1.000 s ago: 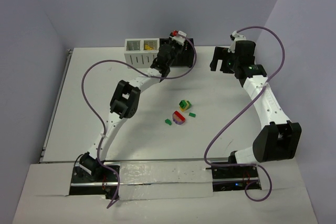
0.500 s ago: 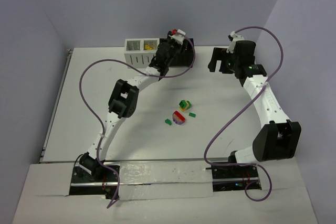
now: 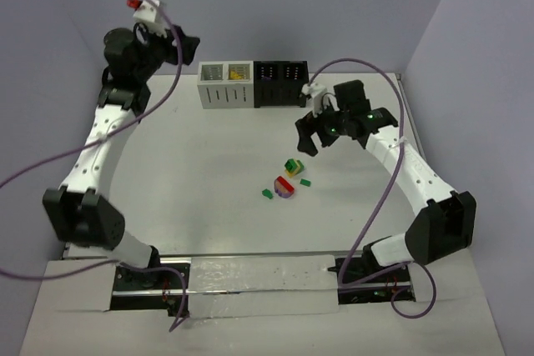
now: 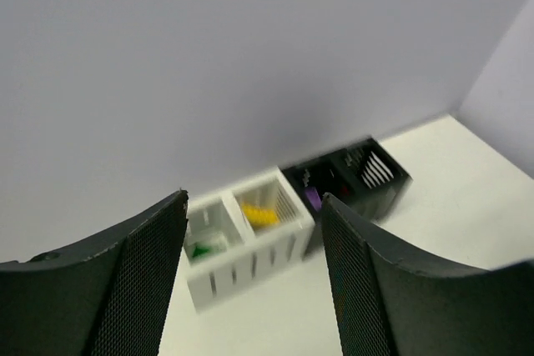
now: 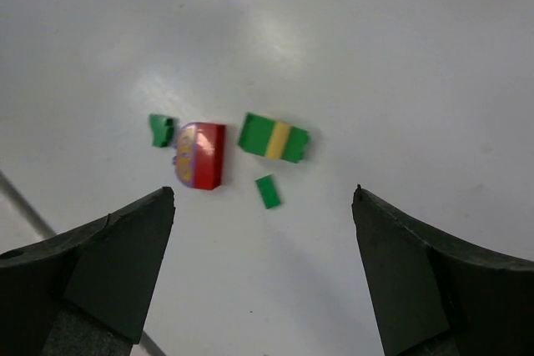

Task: Sort the legos into containers by color

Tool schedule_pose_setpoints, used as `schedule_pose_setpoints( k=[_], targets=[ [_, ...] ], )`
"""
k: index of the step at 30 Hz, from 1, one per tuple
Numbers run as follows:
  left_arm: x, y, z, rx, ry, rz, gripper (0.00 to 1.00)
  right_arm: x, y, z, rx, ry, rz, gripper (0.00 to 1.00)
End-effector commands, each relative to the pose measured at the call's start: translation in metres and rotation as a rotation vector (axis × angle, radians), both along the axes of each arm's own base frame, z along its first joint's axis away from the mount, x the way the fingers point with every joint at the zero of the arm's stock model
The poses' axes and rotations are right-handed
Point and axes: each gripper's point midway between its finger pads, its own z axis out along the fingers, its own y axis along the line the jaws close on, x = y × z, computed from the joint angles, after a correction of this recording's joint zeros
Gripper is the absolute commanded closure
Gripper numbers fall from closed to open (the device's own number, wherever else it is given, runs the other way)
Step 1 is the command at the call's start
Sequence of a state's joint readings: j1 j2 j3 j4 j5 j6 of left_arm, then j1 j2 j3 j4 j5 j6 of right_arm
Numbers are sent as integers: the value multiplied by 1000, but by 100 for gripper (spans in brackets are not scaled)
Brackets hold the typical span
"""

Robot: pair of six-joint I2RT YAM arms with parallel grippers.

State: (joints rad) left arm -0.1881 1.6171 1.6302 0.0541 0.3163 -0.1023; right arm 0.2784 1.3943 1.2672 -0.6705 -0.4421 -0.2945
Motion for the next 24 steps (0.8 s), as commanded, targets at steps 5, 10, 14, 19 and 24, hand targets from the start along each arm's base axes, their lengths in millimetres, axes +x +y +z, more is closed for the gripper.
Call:
schedule_pose_setpoints(
  k=[5,10,14,19,24],
  targets=[
    [-104,32,-112,-57,387,-77,29,-79,62,-28,-122,37,272,11],
    [-137,41,-136,-77,439,-50,29,-99,83,-68,-203,136,274,16],
    [-147,42,-137,-88,447,-43,29,-93,83,-100,-279,185,194,17],
    [-148,40,-136,-119,452,-43,29,-76,78,-119,-348,177,113,16],
    [-149,38,-141,-141,461,-49,29,-69,79,-142,-389,196,105,16]
  ],
)
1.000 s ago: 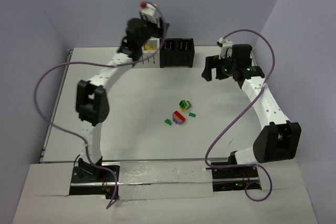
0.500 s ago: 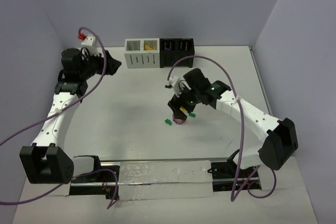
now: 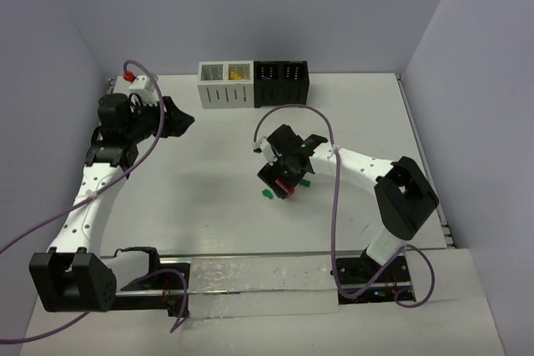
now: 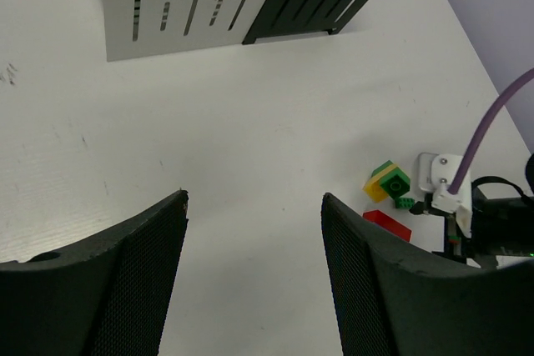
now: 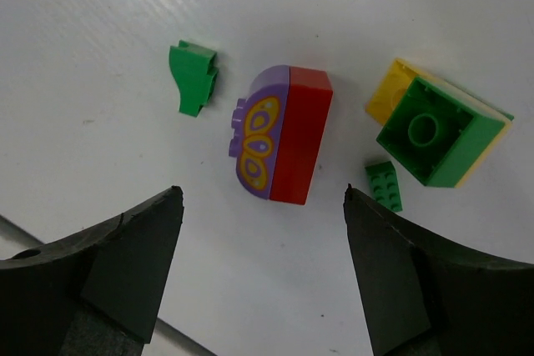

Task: Sort the legos into containers by color

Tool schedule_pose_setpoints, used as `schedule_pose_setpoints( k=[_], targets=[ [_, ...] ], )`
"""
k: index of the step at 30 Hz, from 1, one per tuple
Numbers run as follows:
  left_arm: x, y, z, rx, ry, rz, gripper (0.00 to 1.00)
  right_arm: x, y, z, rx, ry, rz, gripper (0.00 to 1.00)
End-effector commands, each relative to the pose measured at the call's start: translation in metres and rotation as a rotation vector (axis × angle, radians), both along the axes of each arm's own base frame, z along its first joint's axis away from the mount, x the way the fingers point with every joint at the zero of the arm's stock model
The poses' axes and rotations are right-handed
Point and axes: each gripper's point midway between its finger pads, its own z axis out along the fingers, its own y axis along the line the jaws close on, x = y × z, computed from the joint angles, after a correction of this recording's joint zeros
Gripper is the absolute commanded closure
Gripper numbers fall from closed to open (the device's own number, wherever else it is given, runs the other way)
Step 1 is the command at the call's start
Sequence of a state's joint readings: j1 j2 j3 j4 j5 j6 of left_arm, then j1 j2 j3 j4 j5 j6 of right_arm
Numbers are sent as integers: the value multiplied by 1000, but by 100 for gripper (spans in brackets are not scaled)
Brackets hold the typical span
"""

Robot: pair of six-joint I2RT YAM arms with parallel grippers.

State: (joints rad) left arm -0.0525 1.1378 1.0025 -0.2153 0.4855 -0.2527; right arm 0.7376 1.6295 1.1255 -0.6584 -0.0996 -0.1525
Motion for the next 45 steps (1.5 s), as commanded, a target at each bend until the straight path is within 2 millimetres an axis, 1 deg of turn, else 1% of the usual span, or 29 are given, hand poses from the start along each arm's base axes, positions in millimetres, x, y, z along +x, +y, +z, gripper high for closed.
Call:
schedule_pose_setpoints(
  k=[1,6,9,13,15,17,19,21,24,25,26,27,30,32,34,35,36,38,40,42,45],
  targets=[
    [-3,-7,9,-45,-28,-22,29,16,5,-11,-12,-45,-33,16],
    [-3,-7,5,-59,-15,-9,29,19,9,-31,-28,-25,-46,18],
    [-3,-6,4,-62,-12,-4,29,23,9,-40,-36,-31,-61,24],
    [-5,-7,-2,-77,13,-3,30,22,5,-48,-43,-28,-69,30],
    [-7,-9,-5,-94,27,-6,30,20,4,-51,-42,-26,-64,37],
    [-12,-13,-11,-129,59,-15,31,18,3,-51,-32,-24,-56,53],
    [-17,-18,-16,-147,77,-38,31,15,5,-47,-12,-22,-40,59],
    [-23,-21,-20,-174,103,-51,31,13,14,-29,53,-34,-7,77],
    [-33,-28,-22,-218,126,-82,31,11,28,5,161,-69,44,89],
    [-36,-31,-21,-236,132,-104,31,11,35,24,219,-98,66,96],
    [-40,-35,-18,-258,138,-123,31,13,42,52,290,-148,88,100],
    [-43,-38,-17,-277,150,-134,30,14,48,75,341,-191,104,100],
    [-50,-49,-16,-318,203,-184,26,19,61,129,460,-294,141,100],
    [-54,-60,-13,-330,237,-221,23,23,66,156,507,-350,149,100],
    [-56,-67,-9,-334,246,-242,20,25,66,166,499,-355,157,100],
    [-56,-73,-2,-331,234,-255,20,27,66,171,493,-365,150,100],
    [-60,-85,5,-326,223,-287,19,29,66,175,491,-379,150,100],
    [-60,-95,12,-328,210,-305,18,27,68,179,495,-398,159,100],
    [-65,-115,20,-341,206,-352,17,26,71,188,498,-437,171,100],
    [-65,-125,25,-344,209,-375,17,22,77,190,492,-454,190,100],
    [-65,-135,25,-326,214,-402,17,26,78,192,470,-496,185,100]
  ],
)
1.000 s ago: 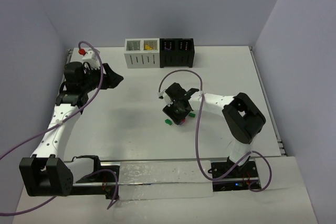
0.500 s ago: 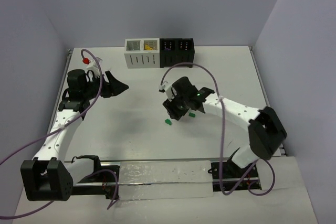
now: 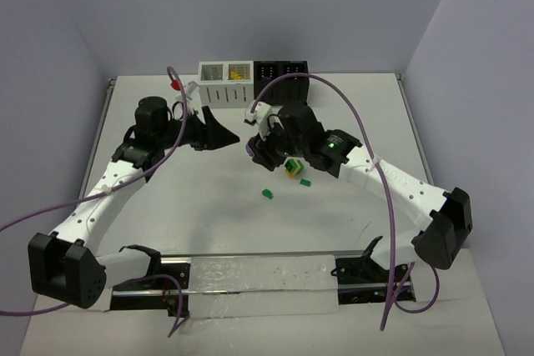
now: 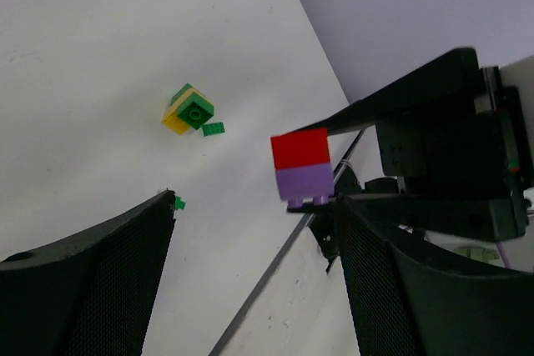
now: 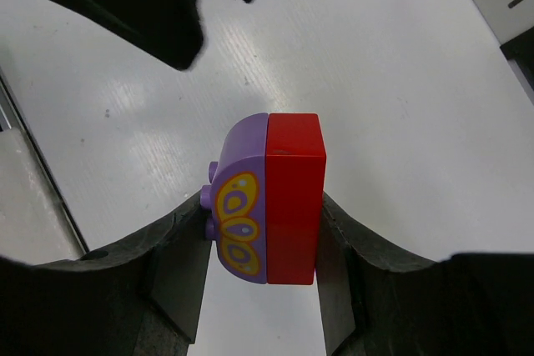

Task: Sort the legos into containers by color

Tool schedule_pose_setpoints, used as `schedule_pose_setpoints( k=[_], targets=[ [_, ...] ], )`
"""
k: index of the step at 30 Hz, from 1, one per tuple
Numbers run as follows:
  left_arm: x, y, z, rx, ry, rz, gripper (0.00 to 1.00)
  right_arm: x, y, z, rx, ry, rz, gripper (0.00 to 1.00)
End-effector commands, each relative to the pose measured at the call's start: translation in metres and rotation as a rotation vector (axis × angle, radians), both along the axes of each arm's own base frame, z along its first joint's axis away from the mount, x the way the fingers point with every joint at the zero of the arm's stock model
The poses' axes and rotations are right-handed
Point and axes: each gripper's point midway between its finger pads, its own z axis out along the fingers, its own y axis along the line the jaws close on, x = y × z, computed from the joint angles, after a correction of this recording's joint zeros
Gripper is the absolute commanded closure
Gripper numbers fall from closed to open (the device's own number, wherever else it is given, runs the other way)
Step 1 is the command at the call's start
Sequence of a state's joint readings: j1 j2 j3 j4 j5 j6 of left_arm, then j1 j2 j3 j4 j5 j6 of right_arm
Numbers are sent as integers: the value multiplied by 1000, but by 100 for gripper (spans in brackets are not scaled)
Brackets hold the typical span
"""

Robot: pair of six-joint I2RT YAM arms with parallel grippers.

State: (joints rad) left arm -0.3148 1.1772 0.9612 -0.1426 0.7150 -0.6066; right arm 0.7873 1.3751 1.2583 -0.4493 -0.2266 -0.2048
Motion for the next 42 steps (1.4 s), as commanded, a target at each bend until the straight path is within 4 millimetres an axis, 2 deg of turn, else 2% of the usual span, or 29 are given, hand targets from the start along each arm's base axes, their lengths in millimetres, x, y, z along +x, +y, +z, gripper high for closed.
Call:
schedule_pose_setpoints(
  k=[1,5,7,11,17,26,32,36,37,38,39,40,42],
  targets=[
    [4,-19,25,-22,-57,-39,17,5,5,25,14,-103,-12,100],
    [-4,-36,14,2,-42,-90,18,1,11,30,22,-93,7,100],
    [-7,-42,15,-1,-46,-110,18,0,13,31,22,-89,11,100],
    [-11,-47,15,2,-51,-133,19,1,14,29,18,-83,8,100],
    [-15,-52,3,18,-31,-141,23,1,16,34,31,-86,8,100],
    [-15,-56,0,-6,0,-155,47,2,17,40,43,-93,3,100],
    [-19,-62,-2,-35,32,-189,55,3,19,46,51,-105,5,100],
    [-22,-63,-4,-42,42,-213,81,4,19,46,49,-106,-1,99],
    [-23,-63,-4,-40,37,-219,84,4,19,46,48,-105,-2,95],
    [-25,-61,-4,-35,32,-225,93,4,19,46,48,-104,-4,87],
    [-27,-60,-4,-30,25,-230,100,4,18,46,46,-101,-4,74],
    [-28,-57,-5,-19,10,-238,100,2,18,45,44,-96,-1,51],
    [-31,-50,-5,7,-41,-260,100,1,15,45,43,-93,1,28]
  ],
)
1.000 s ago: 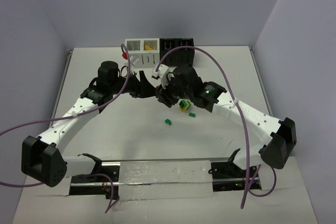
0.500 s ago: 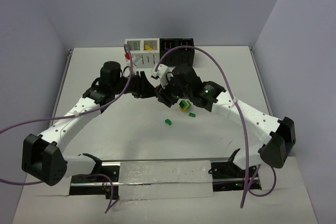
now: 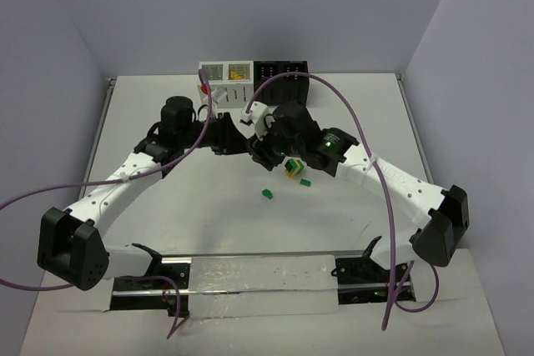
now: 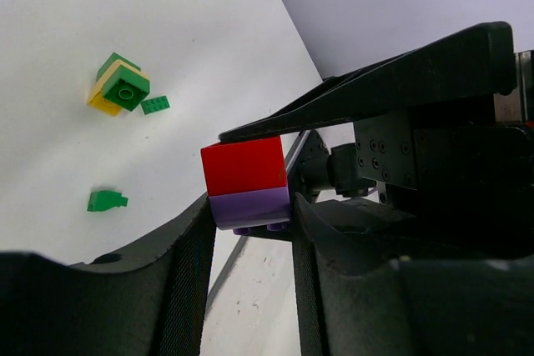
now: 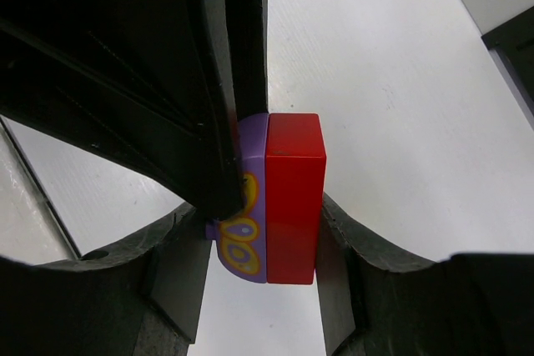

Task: Sort the legos into containers by color

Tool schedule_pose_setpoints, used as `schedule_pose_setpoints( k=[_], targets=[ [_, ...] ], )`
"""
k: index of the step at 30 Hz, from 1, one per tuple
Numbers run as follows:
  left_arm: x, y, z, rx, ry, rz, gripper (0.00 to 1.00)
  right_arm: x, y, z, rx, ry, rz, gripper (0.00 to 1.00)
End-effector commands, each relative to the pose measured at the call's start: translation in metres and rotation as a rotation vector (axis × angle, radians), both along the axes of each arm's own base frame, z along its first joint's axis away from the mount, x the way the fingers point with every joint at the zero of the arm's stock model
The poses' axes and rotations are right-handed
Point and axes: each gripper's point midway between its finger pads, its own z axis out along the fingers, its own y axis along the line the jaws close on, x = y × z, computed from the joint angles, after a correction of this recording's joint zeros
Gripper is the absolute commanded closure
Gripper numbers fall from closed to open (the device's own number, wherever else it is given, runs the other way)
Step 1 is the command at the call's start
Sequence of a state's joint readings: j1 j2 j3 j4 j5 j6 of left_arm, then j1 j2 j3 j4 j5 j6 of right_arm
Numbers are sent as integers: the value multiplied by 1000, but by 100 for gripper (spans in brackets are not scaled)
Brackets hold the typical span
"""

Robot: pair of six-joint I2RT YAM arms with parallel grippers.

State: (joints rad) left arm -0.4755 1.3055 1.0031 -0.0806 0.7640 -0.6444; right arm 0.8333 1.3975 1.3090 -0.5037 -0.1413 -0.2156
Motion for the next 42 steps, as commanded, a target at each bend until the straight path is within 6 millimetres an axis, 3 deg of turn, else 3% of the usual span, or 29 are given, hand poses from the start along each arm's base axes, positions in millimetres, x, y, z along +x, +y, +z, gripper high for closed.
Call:
schedule_pose_setpoints(
  k=[1,2,5,10,12,16,19,24,29,33,42],
  targets=[
    [-10,12,7,14,-128,-89,100,2,10,42,99,-59,25,19],
    [-16,17,8,8,-148,-125,100,0,5,41,98,-44,27,10],
    [-22,31,6,18,-225,-189,100,-11,2,42,114,12,81,1],
    [-36,43,-2,43,-375,-351,100,-52,-12,47,104,156,272,0],
    [-50,46,-7,30,-453,-460,100,-70,-15,46,106,242,345,0],
    [-71,50,-8,-15,-578,-561,100,-82,-18,41,151,387,399,0],
    [-76,50,0,-35,-648,-577,100,-93,-12,47,206,453,464,2],
    [-73,46,14,-36,-682,-579,100,-90,3,48,276,516,460,3],
    [-77,41,16,-25,-662,-569,100,-75,19,50,327,512,391,3],
    [-80,37,12,-3,-658,-569,100,-75,27,52,332,508,401,4],
    [-89,33,18,-28,-661,-605,100,-70,36,37,277,496,390,4]
  ],
)
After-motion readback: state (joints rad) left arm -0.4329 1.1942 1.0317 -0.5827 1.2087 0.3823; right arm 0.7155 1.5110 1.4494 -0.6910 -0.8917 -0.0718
